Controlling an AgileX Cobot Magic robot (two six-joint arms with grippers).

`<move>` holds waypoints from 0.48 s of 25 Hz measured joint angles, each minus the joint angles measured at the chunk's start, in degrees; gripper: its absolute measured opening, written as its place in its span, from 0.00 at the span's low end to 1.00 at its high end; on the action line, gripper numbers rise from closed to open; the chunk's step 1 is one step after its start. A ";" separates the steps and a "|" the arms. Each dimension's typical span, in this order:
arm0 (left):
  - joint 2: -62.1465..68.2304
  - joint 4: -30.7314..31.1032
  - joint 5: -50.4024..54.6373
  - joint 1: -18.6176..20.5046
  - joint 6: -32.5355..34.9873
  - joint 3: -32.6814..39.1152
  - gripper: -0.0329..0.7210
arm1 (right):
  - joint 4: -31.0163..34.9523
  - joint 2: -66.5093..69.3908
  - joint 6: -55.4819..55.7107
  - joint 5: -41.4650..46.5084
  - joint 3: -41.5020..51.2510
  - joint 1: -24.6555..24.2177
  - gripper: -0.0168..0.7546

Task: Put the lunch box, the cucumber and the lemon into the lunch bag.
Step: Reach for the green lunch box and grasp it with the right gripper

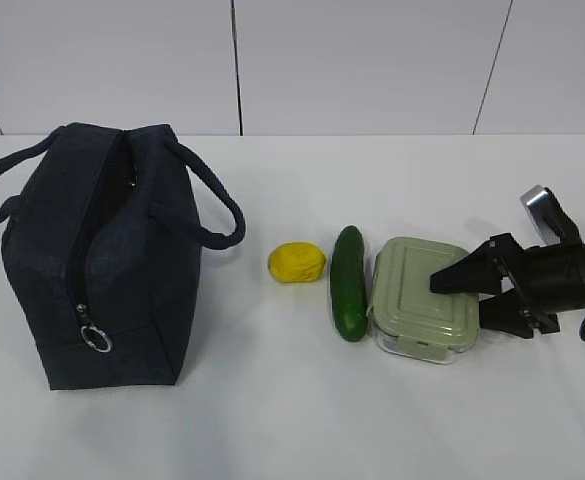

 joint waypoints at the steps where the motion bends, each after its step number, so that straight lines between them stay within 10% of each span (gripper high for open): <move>1: 0.00 0.00 0.00 0.00 0.00 0.00 0.34 | 0.00 0.00 -0.12 0.11 0.00 0.00 0.76; 12: 0.00 0.00 0.00 0.00 0.00 0.00 0.34 | -0.21 0.00 -0.92 1.06 0.00 0.00 0.75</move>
